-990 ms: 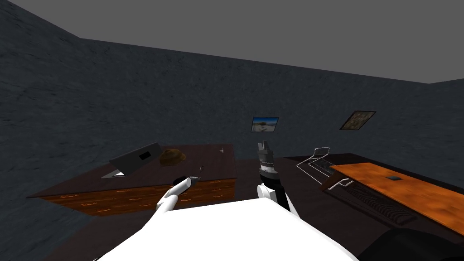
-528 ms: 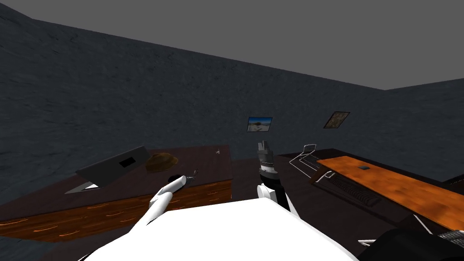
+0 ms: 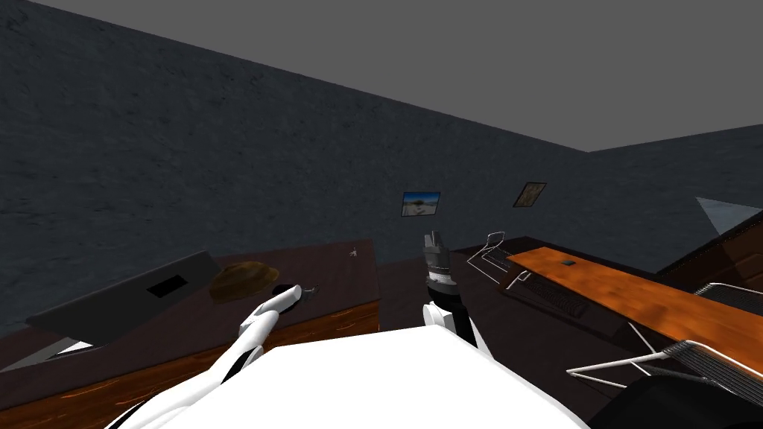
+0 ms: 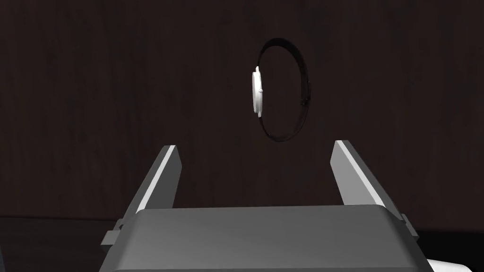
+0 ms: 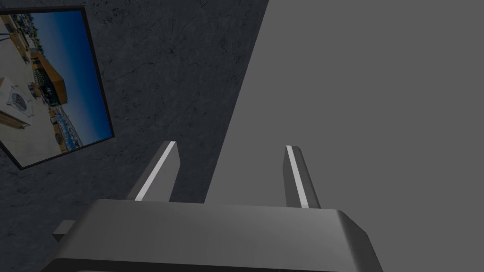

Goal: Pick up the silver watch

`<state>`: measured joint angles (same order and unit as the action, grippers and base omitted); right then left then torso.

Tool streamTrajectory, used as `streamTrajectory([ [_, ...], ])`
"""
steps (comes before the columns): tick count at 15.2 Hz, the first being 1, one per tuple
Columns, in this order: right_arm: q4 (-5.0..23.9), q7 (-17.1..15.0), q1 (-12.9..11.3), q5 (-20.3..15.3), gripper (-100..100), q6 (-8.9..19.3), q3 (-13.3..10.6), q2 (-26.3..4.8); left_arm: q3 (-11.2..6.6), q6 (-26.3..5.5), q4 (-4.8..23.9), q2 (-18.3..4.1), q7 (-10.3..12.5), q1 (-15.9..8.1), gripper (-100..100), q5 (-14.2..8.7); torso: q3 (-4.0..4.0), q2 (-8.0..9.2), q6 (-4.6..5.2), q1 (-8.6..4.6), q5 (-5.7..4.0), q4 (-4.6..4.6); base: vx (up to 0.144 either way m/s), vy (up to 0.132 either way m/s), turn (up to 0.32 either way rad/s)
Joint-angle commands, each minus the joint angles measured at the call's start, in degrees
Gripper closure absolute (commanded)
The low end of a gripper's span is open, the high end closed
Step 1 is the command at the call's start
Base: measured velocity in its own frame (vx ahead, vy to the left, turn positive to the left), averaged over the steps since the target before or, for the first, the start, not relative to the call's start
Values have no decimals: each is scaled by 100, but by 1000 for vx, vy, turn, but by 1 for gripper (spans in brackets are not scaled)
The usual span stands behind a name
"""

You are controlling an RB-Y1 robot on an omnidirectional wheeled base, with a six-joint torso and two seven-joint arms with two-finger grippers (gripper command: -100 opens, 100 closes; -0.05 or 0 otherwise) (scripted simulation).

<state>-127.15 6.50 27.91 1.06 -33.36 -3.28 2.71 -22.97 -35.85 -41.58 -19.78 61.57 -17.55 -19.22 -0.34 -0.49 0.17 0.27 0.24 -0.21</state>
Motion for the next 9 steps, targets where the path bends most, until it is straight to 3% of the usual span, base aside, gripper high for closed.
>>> streamTrajectory([
  [1, 0, 0, 0, 0, 0, 0, 0, 0, 0, 0, 0, 0, 0, 0, -100, 0, 0, 0, 0, 0, 0, 0, 27, 59, -42],
  [5, 0, 0, -1, 0, 0, 0, 0, 0, -115, 321, 182, 35, 146, 59, -100, 98, 13, 24, 0, -10, 0, 4, -4, 46, -145],
  [6, 0, 0, -1, 0, 0, 0, 0, 0, -84, 232, 174, 13, 100, 20, -100, 64, 15, 27, 0, -11, -1, 5, -7, 29, -43],
  [7, 0, 0, -1, 0, 0, 0, 0, 1, -33, 90, 54, 6, 55, 21, 100, 28, 16, 28, -1, -15, -2, 5, 0, -11, 148],
  [9, 0, 0, 1, 0, 0, 0, 0, 1, -43, 118, 30, 15, 78, 44, 100, 38, 14, 24, -6, -42, -7, 5, 8, -48, 184],
])
